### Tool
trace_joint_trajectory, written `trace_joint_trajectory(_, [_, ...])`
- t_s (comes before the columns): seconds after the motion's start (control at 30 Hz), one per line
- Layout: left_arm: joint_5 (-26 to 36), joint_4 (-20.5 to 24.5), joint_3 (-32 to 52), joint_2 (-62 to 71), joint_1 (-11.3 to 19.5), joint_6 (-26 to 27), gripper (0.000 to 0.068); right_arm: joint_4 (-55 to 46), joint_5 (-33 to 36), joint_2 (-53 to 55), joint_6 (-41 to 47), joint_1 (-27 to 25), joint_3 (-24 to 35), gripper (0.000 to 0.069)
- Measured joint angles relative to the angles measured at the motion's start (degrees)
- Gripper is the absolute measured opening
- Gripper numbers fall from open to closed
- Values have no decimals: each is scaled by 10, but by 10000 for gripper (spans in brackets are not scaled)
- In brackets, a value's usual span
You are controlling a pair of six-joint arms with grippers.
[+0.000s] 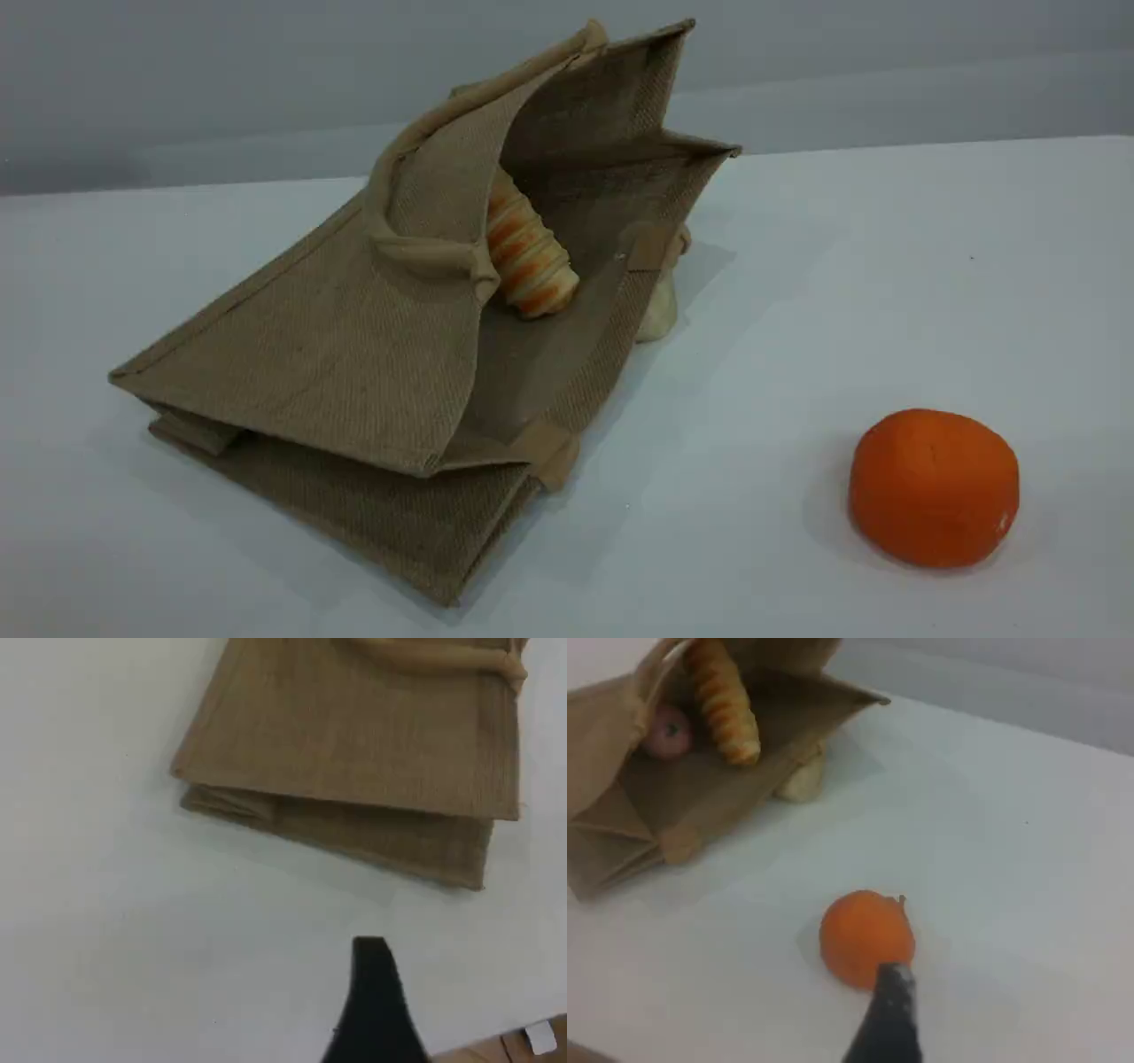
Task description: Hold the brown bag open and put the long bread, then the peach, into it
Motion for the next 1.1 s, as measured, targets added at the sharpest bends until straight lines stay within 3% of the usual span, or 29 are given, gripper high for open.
trace_joint_trajectory(0.37, [8,3,-2,0,0,55,465,1,0,0,0,0,0,573])
trace_joint_trajectory(1.1, [5,29,-2,0,0,30,465,1,0,0,0,0,0,573])
